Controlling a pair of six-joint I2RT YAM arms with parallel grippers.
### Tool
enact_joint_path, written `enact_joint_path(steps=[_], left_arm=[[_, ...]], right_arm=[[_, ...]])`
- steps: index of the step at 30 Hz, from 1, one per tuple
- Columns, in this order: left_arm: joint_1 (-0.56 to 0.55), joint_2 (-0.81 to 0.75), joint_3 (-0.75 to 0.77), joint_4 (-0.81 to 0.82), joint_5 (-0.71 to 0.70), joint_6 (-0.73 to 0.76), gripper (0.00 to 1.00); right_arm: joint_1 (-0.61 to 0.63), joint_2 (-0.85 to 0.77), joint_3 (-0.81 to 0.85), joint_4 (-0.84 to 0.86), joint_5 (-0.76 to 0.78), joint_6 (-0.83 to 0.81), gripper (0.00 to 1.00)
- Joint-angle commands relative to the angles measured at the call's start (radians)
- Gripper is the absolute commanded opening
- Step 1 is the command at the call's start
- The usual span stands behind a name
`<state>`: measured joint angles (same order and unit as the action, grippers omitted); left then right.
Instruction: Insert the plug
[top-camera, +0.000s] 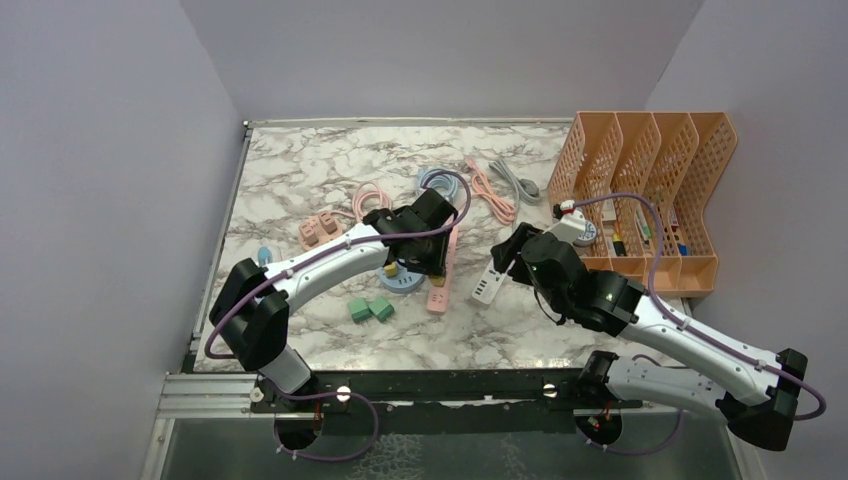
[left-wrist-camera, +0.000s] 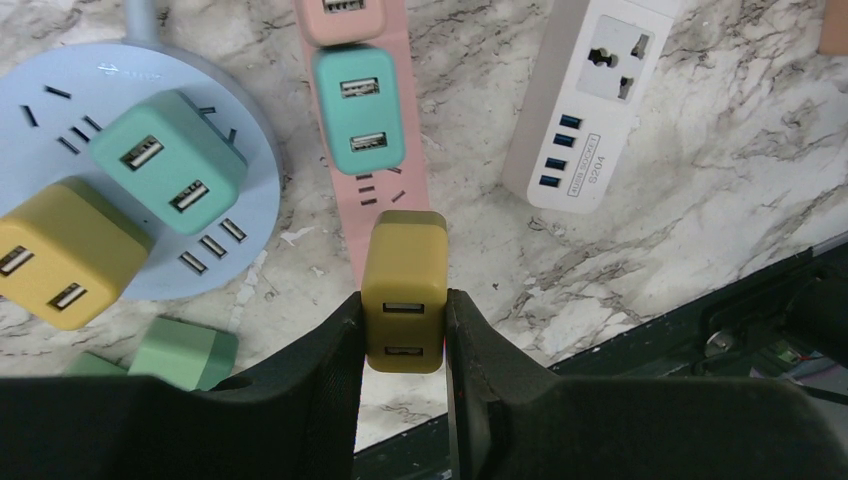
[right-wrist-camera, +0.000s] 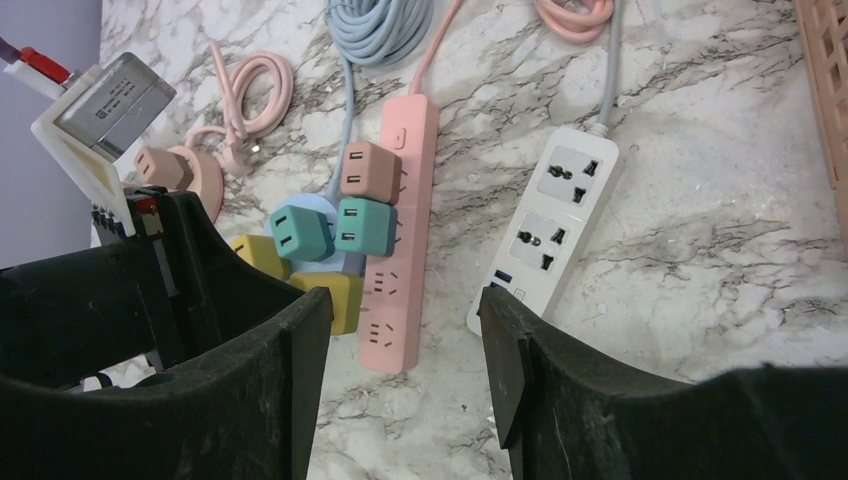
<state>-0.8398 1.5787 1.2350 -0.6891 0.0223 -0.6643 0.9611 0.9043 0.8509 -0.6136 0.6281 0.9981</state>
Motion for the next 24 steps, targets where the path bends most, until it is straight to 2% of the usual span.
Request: enact_joint_path(steps=[1,24], left_arm=[[-0.004,0.025,0.034,-0.016,-0.078,0.031,0.0],[-0.004,0.107,0.071,-0.029,-0.088,0.013,0.0]], right_arm=[[0.005,-0.02,-0.006,0.0,0.075,0.012,0.56],[0.005,-0.034,-0.041,0.042,0.094,-0.042,0.57]])
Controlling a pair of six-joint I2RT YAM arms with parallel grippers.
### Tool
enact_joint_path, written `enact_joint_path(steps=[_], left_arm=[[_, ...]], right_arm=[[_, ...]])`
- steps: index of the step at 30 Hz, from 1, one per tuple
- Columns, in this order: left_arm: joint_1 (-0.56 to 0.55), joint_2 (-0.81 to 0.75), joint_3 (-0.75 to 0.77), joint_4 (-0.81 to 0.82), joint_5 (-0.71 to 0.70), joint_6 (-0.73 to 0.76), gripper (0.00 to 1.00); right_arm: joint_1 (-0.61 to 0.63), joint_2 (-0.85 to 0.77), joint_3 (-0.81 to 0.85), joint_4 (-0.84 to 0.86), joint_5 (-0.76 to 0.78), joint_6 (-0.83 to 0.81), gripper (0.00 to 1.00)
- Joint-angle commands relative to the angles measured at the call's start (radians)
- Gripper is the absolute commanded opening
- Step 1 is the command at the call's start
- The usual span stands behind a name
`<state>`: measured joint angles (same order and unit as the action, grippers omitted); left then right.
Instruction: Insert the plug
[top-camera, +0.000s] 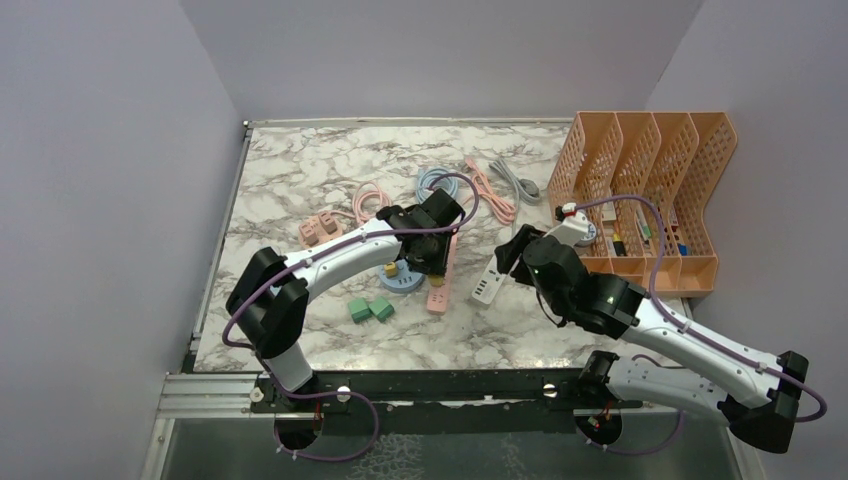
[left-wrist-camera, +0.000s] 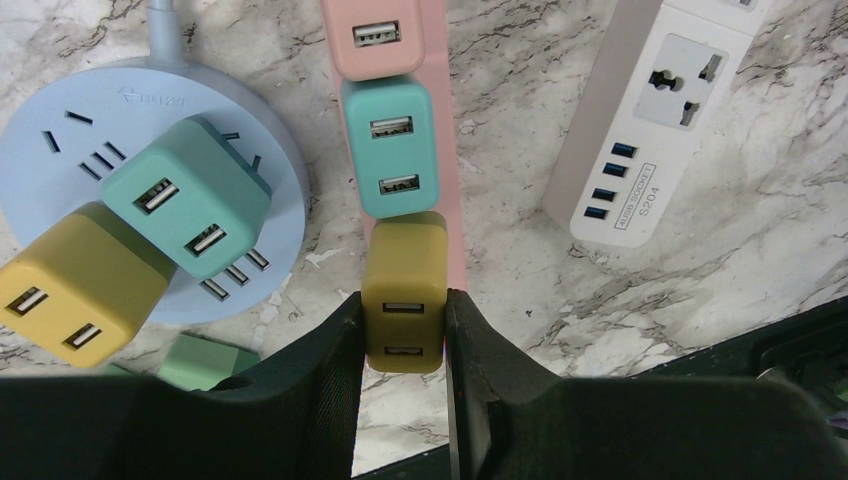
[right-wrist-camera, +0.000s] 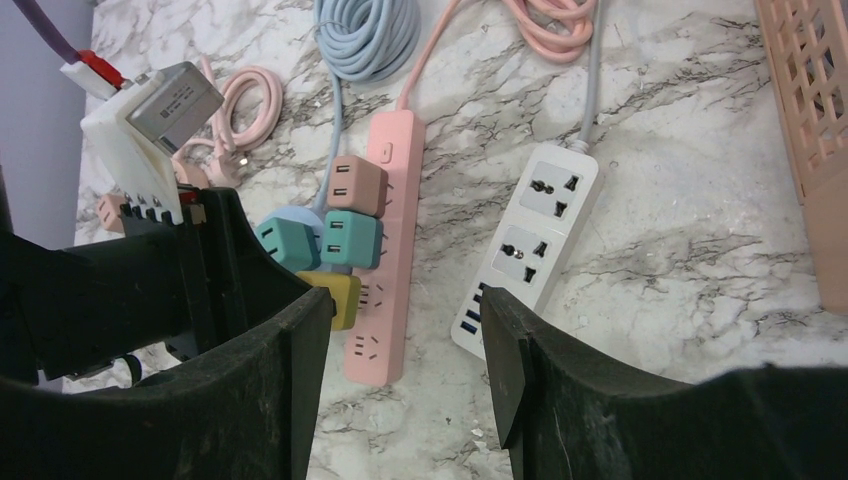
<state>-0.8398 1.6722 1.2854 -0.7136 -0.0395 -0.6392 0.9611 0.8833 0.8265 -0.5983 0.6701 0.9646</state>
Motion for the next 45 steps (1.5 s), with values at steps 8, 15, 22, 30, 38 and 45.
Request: enact_joint_path(steps=[8,15,22,30,38,45], left_arm=[[-0.005,0.018,0.005,-0.004,-0.044,-0.037,0.0],[-0.005,0.023,-0.012,-0.004,-0.074,-0.051,0.0],[-0.01,0.055,-0.02,-0.005,-0.066,-0.054,0.0],[-0.02,0.082,-0.008,-0.015,-0.041,-0.057,0.0],[-0.048,0.132,0.016,-0.066,-0.09,-0.093,0.0],[-0.071,0.192,0.02,-0.09,-0.115,-0.099,0.0]], right_arm=[[0.005,-0.017,-0.024,0.032,0.051,-0.008,0.57],[0.005,-0.022,-0.031,0.029,0.049,-0.005,0.57],[0.005,-0.026,-0.032,0.024,0.053,0.002,0.56],[0.005,-0.031,-0.035,0.02,0.053,0.008,0.56],[0.005,-0.035,-0.039,0.015,0.057,0.011,0.56],[0.005,-0.041,-0.042,0.008,0.065,0.02,0.56]])
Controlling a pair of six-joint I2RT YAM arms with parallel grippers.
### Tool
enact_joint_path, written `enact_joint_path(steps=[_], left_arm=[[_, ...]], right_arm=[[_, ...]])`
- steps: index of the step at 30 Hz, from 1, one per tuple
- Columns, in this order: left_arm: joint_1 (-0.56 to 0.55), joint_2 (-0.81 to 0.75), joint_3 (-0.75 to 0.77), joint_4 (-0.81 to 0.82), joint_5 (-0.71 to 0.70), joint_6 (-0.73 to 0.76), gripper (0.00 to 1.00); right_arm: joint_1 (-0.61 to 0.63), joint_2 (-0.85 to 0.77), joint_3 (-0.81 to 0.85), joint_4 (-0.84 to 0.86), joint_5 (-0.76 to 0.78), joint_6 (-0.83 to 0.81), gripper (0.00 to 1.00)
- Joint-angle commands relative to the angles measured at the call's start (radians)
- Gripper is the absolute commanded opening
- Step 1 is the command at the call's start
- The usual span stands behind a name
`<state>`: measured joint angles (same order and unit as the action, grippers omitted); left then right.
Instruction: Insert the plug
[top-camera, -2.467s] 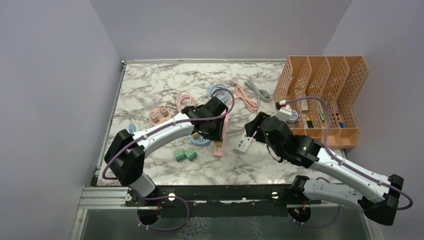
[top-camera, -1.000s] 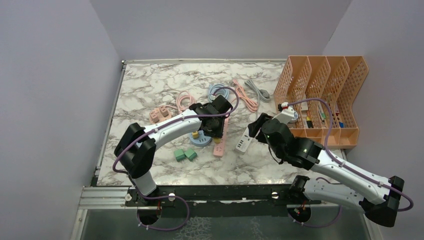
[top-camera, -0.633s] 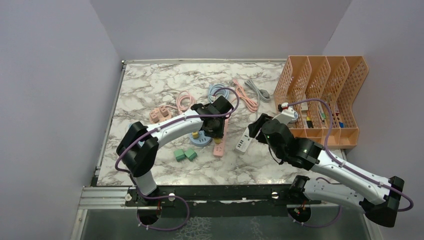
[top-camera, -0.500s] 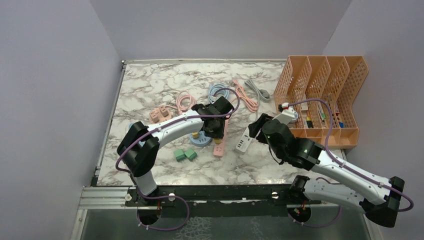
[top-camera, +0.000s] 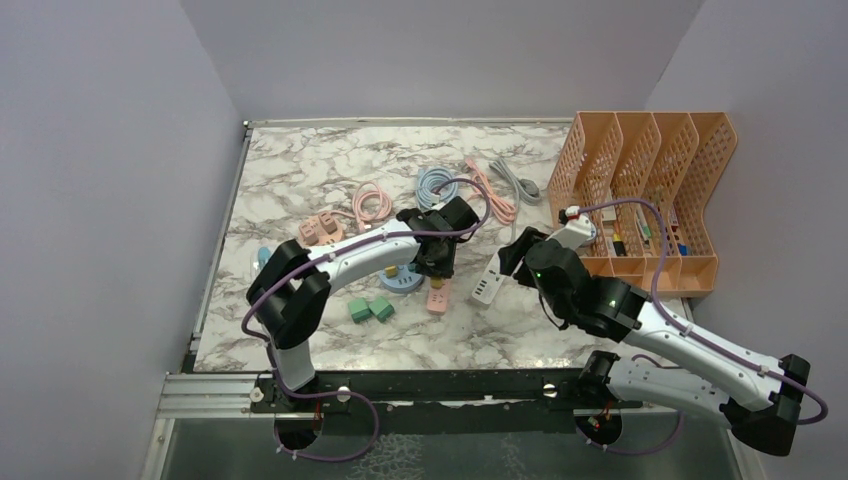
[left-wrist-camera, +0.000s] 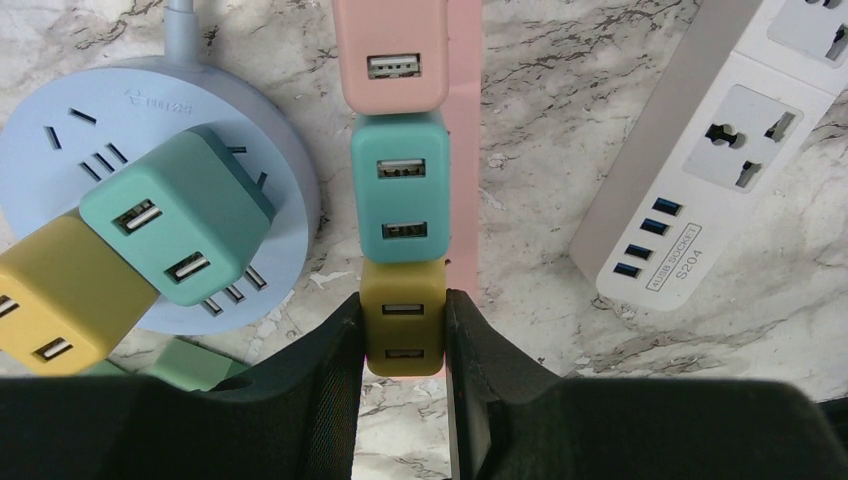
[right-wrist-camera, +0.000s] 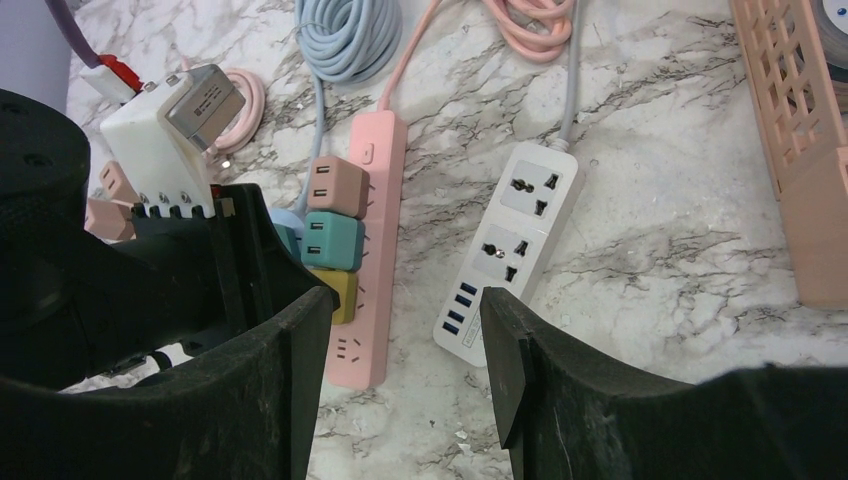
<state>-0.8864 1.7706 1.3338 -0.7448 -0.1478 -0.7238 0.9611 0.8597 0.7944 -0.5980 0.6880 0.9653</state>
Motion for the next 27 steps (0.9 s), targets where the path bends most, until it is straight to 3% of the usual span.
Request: enact_joint_path(steps=[1,7,18,27], left_arm=[[-0.026,0.103,-0.031,-0.059,-0.008,-0.015,0.0],[-0.037,0.144,-0.058,-0.06,-0.06,-0.032,0.0],[-0.043,0.225,-0.132,0.002,-0.035,-0.035,0.0],[-0.029,0.259,-0.076,0.025,-0.005,-0.007,0.0]], right_arm=[[0.005,-0.018,-0.009,0.006,0.049,0.02,0.56],[0.005,-0.026,-0.012,-0.003,0.057,0.029,0.56],[0.005,-0.027,-0.011,-0.005,0.068,0.029,0.56],[0.005,-0.029,-0.008,-0.008,0.074,0.025,0.56]])
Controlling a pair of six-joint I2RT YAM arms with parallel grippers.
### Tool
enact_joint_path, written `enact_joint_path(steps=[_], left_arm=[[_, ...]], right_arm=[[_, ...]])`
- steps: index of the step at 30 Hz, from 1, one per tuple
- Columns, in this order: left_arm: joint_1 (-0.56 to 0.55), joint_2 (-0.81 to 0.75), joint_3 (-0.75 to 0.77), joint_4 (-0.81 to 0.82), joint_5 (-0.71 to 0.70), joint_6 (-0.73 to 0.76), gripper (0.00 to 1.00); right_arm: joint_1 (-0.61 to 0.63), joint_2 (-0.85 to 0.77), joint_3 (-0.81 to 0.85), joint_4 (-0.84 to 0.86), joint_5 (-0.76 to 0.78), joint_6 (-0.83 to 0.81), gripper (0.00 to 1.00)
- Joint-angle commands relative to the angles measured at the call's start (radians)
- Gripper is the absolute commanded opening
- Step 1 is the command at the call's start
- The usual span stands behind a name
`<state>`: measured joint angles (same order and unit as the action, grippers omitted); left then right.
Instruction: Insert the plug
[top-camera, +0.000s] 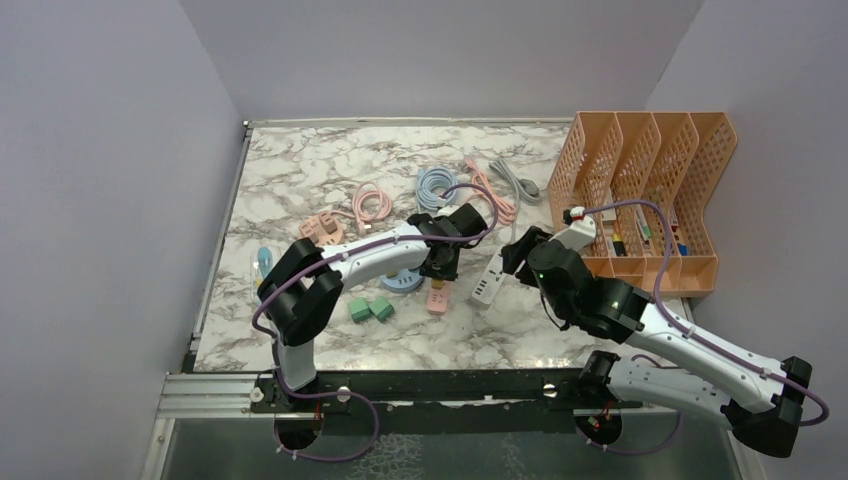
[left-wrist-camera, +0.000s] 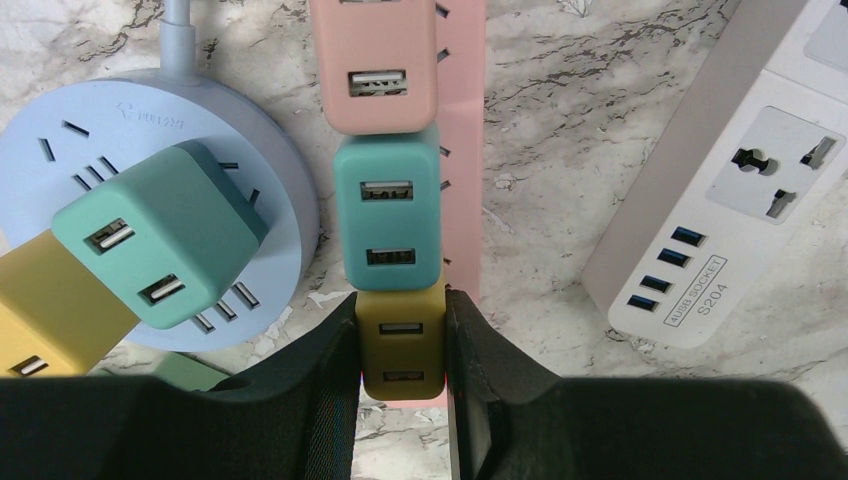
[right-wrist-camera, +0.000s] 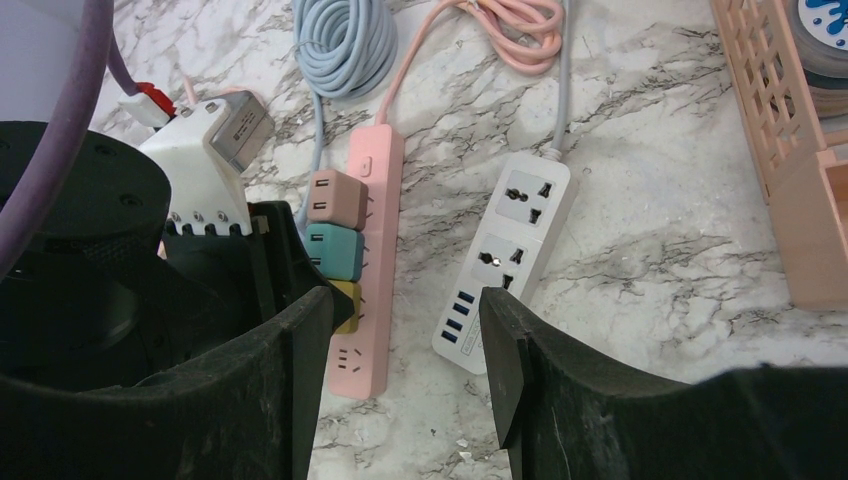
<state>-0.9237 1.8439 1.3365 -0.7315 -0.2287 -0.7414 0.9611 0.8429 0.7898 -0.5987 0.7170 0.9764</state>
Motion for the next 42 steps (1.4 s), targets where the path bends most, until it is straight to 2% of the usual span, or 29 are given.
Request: enact_joint_path(steps=[1,4,5,7,9,12,16,21,30,38,42], left_arm=[[0.009,0.183,-0.076,0.01,0.074,0.014,0.0],[0.009,0.152,-0.055,-0.005,0.069,0.018,0.0],[0.009,0.138,-0.041,-0.015,0.067,0.019,0.03],[0.009,0.104,-0.004,-0.043,0.062,0.022,0.22],[0.009,0.064,0.038,-0.074,0.058,0.033,0.36],[0.009,0.003,0.105,-0.112,0.038,0.055,0.51],[0.008,-0.074,0.131,-0.147,0.008,0.068,0.62],[0.009,-0.18,0.064,-0.152,-0.028,0.034,0.62],[0.056,-0.394,-0.226,-0.151,-0.146,-0.119,0.57],[0.092,-0.465,-0.421,-0.076,-0.018,-0.278,0.63],[0.092,-0.505,-0.49,-0.031,0.007,-0.368,0.7]], right_arm=[[0.005,-0.013,-0.002,-0.01,0.048,0.014,0.56],[0.005,-0.015,0.002,-0.004,0.051,-0.003,0.56],[0.005,-0.017,0.002,0.006,0.047,-0.014,0.56],[0.005,-0.019,0.003,0.019,0.043,-0.027,0.56],[0.005,-0.02,0.003,0.024,0.035,-0.03,0.56],[0.005,-0.019,0.003,0.025,0.036,-0.031,0.56],[0.005,-0.019,0.001,0.025,0.039,-0.034,0.56],[0.005,-0.012,-0.003,0.032,0.025,-0.042,0.56],[0.005,0.026,-0.001,0.04,-0.005,-0.043,0.56],[0.005,0.06,0.009,0.048,-0.025,-0.051,0.55],[0.005,0.062,0.01,0.048,-0.027,-0.051,0.55]])
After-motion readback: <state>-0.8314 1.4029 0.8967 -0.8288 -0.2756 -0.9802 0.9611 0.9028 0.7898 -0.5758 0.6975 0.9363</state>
